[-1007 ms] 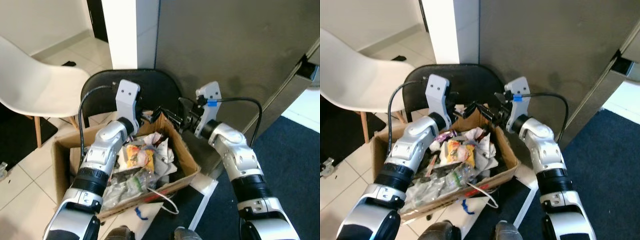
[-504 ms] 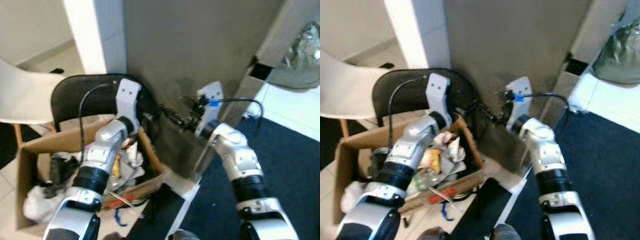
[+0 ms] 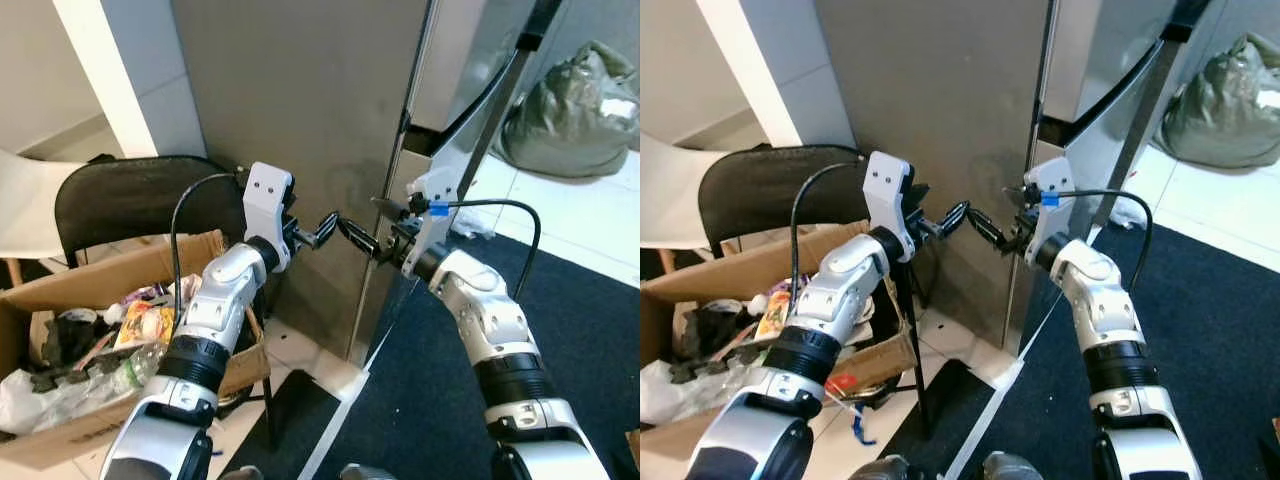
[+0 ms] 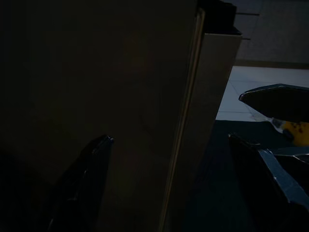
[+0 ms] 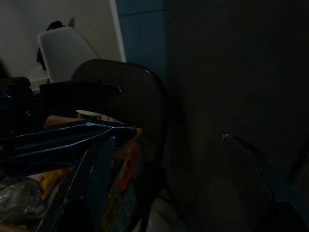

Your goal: Picking trash to rubbish bin

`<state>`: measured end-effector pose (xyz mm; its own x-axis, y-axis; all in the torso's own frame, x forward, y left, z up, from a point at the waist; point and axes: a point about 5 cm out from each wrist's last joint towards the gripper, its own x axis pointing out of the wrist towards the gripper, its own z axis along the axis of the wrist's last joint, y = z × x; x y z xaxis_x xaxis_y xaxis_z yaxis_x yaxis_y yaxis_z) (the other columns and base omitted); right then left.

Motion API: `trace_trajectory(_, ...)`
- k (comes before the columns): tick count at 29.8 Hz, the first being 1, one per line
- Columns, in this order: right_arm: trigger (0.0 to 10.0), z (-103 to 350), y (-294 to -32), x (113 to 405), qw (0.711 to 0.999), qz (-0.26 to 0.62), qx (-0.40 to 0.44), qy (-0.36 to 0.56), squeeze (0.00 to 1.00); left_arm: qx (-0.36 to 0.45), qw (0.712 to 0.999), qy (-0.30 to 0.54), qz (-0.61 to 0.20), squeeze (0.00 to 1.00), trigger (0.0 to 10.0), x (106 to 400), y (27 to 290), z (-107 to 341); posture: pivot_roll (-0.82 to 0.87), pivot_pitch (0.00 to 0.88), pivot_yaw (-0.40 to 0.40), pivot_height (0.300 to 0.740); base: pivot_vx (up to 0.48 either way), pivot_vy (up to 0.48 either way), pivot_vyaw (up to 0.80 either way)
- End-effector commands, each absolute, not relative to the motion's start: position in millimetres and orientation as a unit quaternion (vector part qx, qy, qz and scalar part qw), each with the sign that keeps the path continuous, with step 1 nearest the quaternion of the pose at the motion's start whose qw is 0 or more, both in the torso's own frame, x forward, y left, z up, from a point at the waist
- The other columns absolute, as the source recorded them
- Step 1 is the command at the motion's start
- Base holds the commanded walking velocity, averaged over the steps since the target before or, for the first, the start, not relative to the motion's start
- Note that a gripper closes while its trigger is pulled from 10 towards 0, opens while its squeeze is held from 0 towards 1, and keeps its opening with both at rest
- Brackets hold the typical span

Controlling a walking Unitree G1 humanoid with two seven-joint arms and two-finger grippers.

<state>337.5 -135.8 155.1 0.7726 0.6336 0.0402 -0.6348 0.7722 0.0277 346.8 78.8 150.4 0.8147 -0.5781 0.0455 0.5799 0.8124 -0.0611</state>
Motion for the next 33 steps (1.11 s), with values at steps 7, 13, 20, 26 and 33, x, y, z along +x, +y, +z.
trace_trajectory(7, 10.0, 157.5, -131.2, 337.7, 0.938, 0.344, 0.038, -0.025, 0.00, -0.047, 0.952, -0.006, -0.302, 0.00, 10.0, 346.2, 80.7, 145.3, -0.04, 0.000, 0.013, 0.740, 0.000, 0.000, 0.00)
trace_trajectory(13, 10.0, 158.1, -133.3, 337.8, 0.939, 0.340, 0.048, -0.029, 0.00, -0.058, 0.955, 0.002, -0.289, 0.00, 10.0, 347.0, 84.0, 143.5, -0.04, 0.000, 0.012, 0.740, -0.128, 0.000, 0.00)
trace_trajectory(20, 10.0, 158.3, -133.9, 338.4, 0.939, 0.339, 0.047, -0.028, 0.00, -0.057, 0.954, 0.003, -0.293, 0.00, 10.0, 347.6, 83.3, 143.7, -0.05, 0.000, 0.013, 0.740, -0.304, 0.000, 0.00)
trace_trajectory(26, 10.0, 158.2, -133.8, 338.4, 0.939, 0.339, 0.048, -0.028, 0.00, -0.057, 0.954, 0.004, -0.295, 0.00, 10.0, 347.8, 83.1, 143.5, -0.05, 0.000, 0.015, 0.740, -0.310, 0.000, 0.00)
trace_trajectory(33, 10.0, 158.2, -133.8, 338.7, 0.939, 0.339, 0.047, -0.028, 0.00, -0.058, 0.953, 0.006, -0.297, 0.00, 10.0, 348.0, 82.6, 143.3, -0.05, 0.000, 0.014, 0.740, -0.310, 0.000, 0.00)
